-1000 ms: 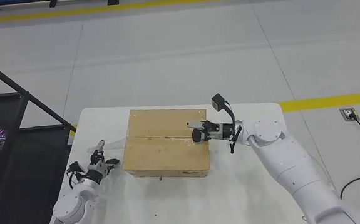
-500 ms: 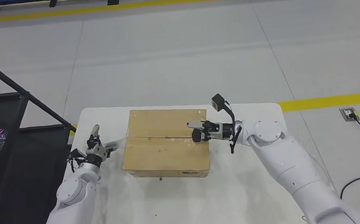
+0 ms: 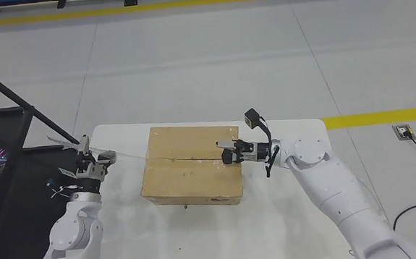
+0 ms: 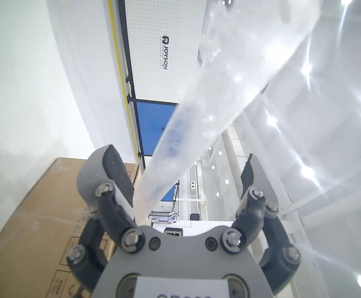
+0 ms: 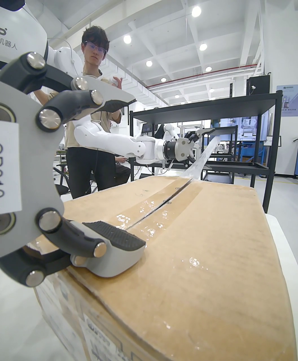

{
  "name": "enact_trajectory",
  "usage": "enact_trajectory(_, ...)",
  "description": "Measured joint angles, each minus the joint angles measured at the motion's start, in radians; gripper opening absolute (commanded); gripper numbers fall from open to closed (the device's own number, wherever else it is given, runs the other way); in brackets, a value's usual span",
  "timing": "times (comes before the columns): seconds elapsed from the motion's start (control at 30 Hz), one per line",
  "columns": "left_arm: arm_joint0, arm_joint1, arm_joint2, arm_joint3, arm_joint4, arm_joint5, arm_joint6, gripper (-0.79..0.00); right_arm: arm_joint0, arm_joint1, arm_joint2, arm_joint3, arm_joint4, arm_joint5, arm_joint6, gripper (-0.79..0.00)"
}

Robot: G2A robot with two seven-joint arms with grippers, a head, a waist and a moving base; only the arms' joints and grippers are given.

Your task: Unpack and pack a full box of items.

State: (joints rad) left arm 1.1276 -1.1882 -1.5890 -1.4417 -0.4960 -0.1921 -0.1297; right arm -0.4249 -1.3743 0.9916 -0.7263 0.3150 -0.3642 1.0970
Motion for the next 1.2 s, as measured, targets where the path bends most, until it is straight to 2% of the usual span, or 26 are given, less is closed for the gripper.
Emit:
enact_trajectory(0.23, -0.006, 0.000, 0.006, -0.069, 0.065, 0.048, 0.013, 0.000, 0.000, 0.000, 0.000, 0.000, 0.000, 0.000, 0.000, 0.000)
enact_trajectory(0.57, 0.016, -0.005, 0.047, -0.140, 0.177, 0.042, 0.029, 0.000, 0.000, 0.000, 0.000, 0.000, 0.000, 0.000, 0.000, 0.000)
enact_trajectory(0.87, 0.043, -0.013, 0.095, -0.244, 0.238, 0.057, 0.043, 0.000, 0.000, 0.000, 0.000, 0.000, 0.000, 0.000, 0.000, 0.000)
enact_trajectory(1.2, 0.018, -0.027, 0.175, -0.266, 0.293, 0.091, 0.057, 0.000, -0.102, 0.036, 0.071, -0.198, -0.055, 0.004, -0.091, 0.000)
